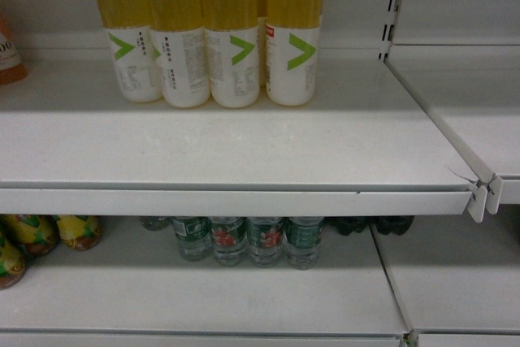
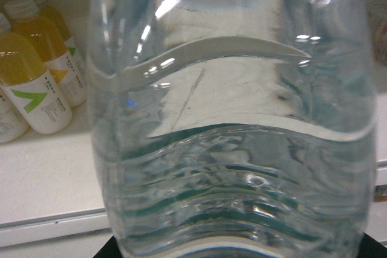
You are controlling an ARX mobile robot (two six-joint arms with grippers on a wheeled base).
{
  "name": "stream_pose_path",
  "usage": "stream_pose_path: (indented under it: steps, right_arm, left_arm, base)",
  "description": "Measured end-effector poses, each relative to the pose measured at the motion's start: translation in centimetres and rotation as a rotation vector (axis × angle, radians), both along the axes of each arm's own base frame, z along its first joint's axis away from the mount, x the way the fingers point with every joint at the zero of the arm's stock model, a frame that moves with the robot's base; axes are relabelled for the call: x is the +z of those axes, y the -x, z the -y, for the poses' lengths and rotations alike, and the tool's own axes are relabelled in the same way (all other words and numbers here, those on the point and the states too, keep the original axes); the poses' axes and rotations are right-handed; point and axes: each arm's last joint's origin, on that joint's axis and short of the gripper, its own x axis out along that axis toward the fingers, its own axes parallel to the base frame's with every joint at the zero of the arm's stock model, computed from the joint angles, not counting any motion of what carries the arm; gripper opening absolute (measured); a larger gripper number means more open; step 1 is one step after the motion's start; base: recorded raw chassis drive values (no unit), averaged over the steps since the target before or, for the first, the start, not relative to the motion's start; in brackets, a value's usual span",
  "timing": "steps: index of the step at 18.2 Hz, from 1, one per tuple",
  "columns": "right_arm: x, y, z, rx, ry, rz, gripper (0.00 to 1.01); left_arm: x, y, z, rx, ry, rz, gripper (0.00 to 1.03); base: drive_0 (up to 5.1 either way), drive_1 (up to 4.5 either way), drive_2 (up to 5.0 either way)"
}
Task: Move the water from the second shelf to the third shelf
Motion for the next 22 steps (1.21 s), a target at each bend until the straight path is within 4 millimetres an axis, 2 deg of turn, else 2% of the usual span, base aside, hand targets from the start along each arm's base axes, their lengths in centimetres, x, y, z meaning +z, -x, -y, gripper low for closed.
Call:
stream_pose_path:
  steps: [17, 22]
  right_arm:
    - [-0.05, 0.01, 0.01, -0.003, -0.002, -0.004, 0.44]
    - [-0.02, 0.0, 0.01, -0.003, -0.001, -0.001, 0.44]
  left_arm:
    - [-0.01, 0.0, 0.0, 0.001, 0.0, -0.001, 0.98]
    - [0.0, 0.0, 0.0, 0.0, 0.0, 0.0, 0.98]
  base:
    - [0.0, 0.0, 0.0]
    - [-4.7, 2.29, 2.3]
